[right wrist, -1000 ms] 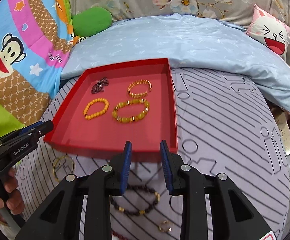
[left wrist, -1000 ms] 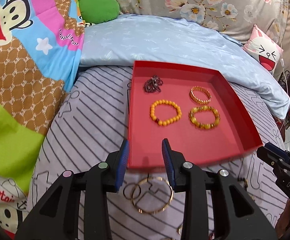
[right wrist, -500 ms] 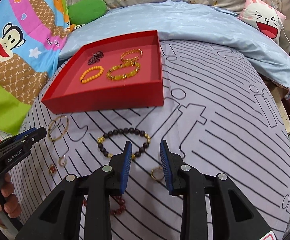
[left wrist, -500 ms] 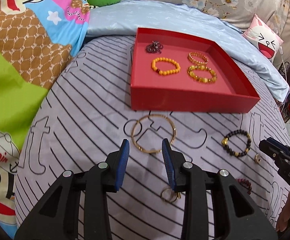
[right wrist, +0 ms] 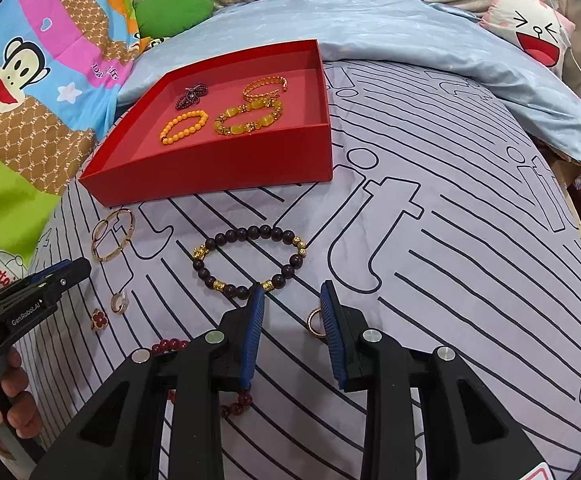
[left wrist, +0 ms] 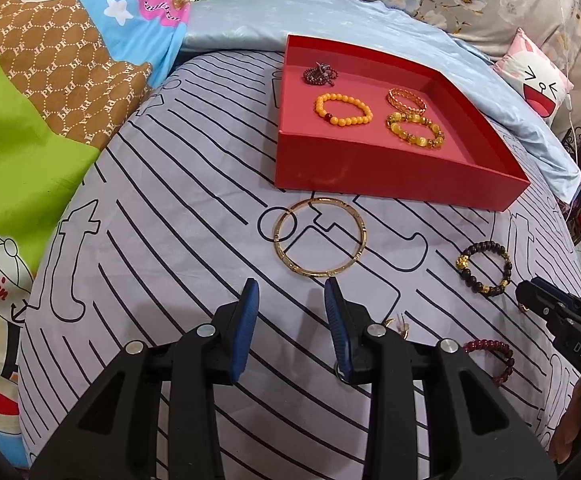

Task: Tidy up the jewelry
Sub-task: 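Move both open grippers back toward the black bead bracelet and gold bangle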

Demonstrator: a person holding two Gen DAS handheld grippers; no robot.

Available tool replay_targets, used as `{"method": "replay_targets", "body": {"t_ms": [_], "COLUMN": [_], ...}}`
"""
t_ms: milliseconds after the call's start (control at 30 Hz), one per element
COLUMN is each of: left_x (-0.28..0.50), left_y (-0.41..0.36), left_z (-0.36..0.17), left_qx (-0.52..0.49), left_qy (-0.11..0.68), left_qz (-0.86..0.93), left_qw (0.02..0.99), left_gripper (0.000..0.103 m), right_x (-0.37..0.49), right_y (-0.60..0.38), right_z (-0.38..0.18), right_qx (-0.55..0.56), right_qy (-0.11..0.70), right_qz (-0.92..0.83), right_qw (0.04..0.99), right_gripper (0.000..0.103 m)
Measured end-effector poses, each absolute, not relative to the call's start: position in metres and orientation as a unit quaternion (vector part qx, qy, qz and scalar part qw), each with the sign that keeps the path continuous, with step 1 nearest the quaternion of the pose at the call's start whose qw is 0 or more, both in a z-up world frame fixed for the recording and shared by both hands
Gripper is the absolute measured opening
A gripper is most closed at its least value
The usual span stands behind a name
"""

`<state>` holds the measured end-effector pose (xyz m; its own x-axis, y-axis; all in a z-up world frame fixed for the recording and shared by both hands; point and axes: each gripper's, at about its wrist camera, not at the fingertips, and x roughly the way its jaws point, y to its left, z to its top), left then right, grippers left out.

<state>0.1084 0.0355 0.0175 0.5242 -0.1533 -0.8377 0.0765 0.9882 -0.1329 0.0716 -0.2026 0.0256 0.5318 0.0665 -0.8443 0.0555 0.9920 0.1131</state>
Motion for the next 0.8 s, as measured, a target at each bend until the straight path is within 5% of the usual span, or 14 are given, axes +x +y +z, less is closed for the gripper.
{"method": "replay_targets", "body": {"t_ms": [800], "left_x": [0.149], "left_y": [0.029], "left_z": [0.008], "left_qx": [-0.023], "left_qy": [0.472], "left_qz": [-0.051], "left_qw": [0.880], "left_gripper": [0.035], "right_x": [0.106], "right_y": [-0.190], "right_z": [0.013], "right_qx": [0.027], "right_qy": [0.480], "right_qz": [0.000], "right_qw": [0.877], "right_gripper": [0.022]}}
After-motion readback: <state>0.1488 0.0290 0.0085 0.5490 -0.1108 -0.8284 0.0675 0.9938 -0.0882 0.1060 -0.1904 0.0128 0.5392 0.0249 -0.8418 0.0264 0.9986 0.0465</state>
